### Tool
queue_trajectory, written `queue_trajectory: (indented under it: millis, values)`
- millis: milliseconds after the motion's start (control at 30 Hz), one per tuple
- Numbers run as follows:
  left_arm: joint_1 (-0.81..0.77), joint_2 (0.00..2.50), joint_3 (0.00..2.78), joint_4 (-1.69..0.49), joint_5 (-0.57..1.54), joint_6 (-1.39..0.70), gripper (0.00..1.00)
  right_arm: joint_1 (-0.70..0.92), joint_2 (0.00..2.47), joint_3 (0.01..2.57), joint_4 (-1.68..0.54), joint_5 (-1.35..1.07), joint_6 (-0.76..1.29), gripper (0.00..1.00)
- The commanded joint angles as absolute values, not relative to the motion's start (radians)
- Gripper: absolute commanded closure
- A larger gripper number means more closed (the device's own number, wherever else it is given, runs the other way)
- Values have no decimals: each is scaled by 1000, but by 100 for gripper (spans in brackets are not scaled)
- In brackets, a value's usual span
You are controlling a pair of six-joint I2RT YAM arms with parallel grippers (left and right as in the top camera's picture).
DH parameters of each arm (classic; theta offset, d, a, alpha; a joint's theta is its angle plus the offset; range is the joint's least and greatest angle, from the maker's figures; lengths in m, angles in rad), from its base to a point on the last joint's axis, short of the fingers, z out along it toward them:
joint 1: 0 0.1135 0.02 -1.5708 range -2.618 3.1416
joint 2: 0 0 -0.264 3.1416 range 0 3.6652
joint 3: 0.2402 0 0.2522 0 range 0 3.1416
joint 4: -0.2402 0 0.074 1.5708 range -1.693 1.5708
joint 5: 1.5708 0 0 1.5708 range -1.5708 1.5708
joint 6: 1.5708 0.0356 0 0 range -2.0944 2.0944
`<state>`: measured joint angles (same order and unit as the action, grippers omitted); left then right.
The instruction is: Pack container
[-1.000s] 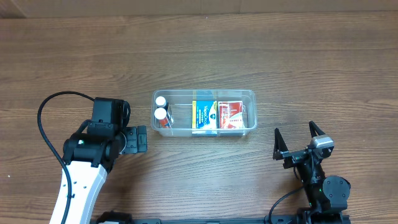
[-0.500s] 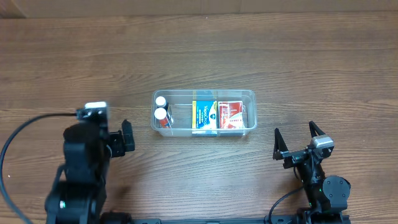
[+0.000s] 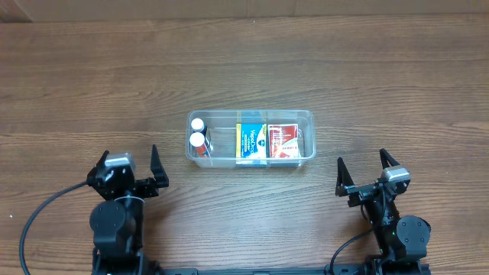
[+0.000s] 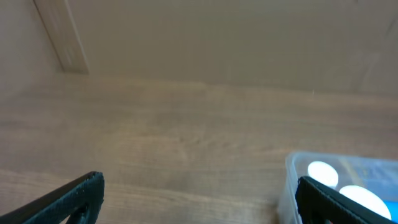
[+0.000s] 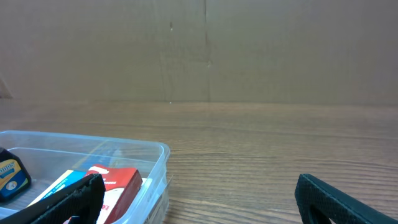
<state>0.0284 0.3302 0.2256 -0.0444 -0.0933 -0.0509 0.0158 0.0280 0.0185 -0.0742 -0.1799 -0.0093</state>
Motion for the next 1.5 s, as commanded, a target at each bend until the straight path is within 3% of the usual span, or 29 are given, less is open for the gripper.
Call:
queue_trajectory:
  millis: [0,167,333,600,1467]
  values:
    - [48,246,114,77,-89,-39,0,25,18,8,-68,-185,-15,0]
    - [49,167,5,204,-112,-40,0,25,18,8,-68,-185,-15,0]
    - [52,138,4,163,-112,1,0,25,18,8,-68,-185,-15,0]
    - [52,52,4,-75,-83,1,0,25,18,8,-68,-185,-15,0]
    - [52,44,5,-72,-62,8,0,25,18,8,-68,-185,-15,0]
